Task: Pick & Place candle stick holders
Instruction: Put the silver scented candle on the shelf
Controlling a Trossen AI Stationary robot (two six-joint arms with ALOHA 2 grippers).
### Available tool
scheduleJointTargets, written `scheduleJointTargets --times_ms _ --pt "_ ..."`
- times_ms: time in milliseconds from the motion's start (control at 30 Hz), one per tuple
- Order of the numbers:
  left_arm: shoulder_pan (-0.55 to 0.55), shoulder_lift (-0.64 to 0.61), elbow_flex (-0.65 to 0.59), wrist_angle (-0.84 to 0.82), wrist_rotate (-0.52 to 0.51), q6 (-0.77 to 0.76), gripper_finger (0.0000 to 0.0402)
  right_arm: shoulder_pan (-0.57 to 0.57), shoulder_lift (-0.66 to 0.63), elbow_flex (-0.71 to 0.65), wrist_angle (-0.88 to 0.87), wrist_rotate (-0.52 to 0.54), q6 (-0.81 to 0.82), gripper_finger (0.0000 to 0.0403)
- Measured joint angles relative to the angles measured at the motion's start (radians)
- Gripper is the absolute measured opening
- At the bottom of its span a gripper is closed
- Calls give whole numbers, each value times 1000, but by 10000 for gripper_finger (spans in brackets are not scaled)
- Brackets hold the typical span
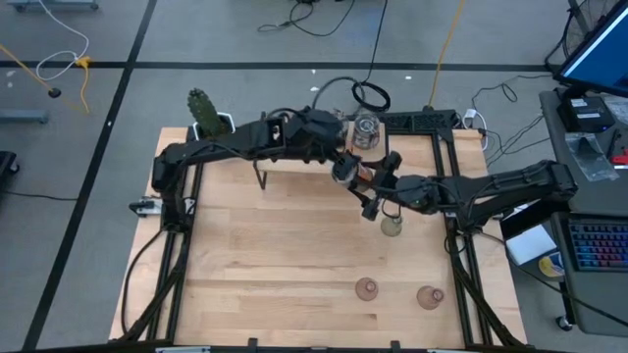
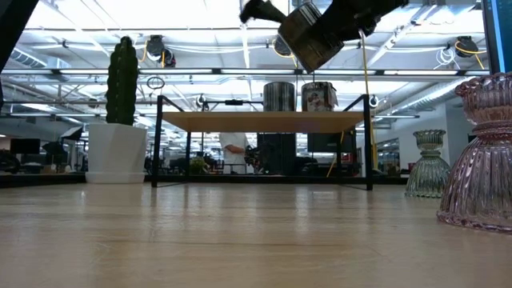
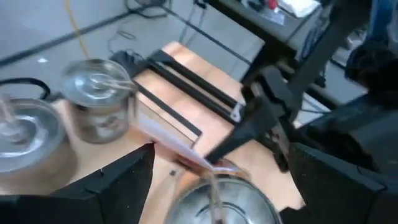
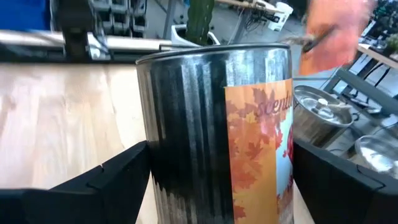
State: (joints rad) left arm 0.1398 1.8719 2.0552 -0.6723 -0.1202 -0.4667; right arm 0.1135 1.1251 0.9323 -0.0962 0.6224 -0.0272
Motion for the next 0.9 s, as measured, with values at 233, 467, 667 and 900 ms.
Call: scheduleJointTargets --times_ms 233,467,667,900 --pt "-14 -104 0 -176 -159 1 366 -11 -3 -120 306 13 42 337" --pt "-58 -153 -1 -384 -179 -7 357 -48 -2 -272 632 92 49 337" --pt "-96 -152 -1 -496 -229 -38 361 -87 -3 -365 750 93 135 340" --pt "-129 -152 -1 -673 -412 -173 374 -111 18 -389 797 92 147 337"
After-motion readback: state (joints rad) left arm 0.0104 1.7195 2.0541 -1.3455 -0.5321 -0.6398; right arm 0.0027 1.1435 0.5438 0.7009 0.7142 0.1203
